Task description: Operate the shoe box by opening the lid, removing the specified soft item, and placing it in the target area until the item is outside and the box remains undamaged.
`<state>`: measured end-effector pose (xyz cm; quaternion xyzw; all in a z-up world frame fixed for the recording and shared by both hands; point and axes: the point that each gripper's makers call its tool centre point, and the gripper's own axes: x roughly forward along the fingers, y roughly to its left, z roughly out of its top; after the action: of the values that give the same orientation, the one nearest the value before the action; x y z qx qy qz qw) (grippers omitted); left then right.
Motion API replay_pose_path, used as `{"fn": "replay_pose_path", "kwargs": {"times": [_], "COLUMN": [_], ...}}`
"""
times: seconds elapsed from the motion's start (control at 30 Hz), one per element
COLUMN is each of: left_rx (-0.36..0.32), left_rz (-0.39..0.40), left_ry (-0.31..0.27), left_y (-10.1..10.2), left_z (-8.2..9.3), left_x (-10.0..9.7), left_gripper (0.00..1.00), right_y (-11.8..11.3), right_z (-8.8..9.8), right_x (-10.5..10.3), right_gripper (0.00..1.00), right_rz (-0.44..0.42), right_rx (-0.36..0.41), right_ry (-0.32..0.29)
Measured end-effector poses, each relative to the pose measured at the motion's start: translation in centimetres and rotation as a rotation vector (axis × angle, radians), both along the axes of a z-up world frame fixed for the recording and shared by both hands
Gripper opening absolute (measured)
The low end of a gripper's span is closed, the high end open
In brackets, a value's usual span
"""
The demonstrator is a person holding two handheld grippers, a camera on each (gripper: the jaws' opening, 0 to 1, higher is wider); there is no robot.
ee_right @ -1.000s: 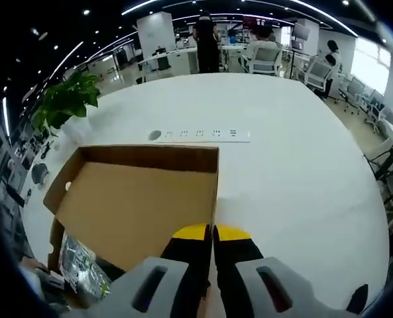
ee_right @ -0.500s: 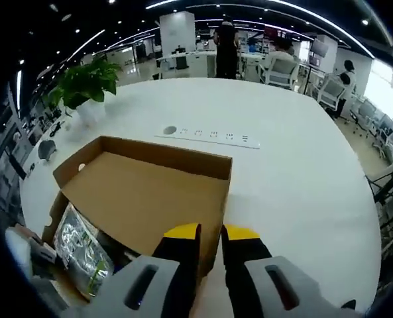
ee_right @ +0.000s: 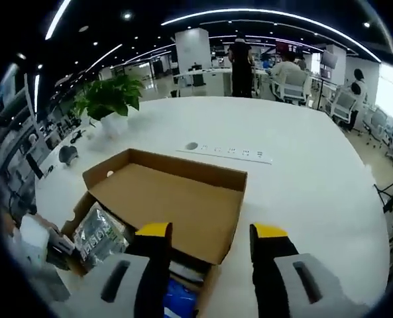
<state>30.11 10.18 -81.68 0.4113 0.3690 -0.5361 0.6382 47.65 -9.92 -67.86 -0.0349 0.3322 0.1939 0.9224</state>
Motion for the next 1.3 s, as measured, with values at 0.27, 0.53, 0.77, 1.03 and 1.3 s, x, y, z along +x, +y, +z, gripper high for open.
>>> {"fn": "replay_pose_path", "kwargs": {"times": [0.27, 0.53, 0.77, 1.03, 1.3], "left_rx": [0.001, 0.0, 0.002, 0.002, 0.003], "left_rz": [0.003, 0.01, 0.02, 0.022, 0.028], "left_ry": [-0.001, 0.005, 0.011, 0.01, 0.014], "left_y": [0.1, 0.1, 0.1, 0.1, 0.1], "left_z": [0.0, 0.1, 0.2, 0.2, 0.2], "left_x": [0.0, 0.0, 0.0, 0.0, 0.0], "left_gripper": [0.04, 0.04, 0.04, 0.04, 0.04], "right_y": [1.1, 1.2, 1.2, 3.9, 5.2], "right_z": [1.0, 1.7, 1.6, 1.5, 1.3], "right_x": [-0.8, -2.7, -4.1, -7.2, -8.5], "right_gripper": [0.78, 0.78, 0.77, 0.7, 0.52], "right_rz": [-0.024, -0.026, -0.027, 0.036, 0.044], "right_rx": [0.137, 0.232, 0.286, 0.445, 0.577], "right_ry": [-0.035, -0.03, -0.024, 0.056, 0.126]}}
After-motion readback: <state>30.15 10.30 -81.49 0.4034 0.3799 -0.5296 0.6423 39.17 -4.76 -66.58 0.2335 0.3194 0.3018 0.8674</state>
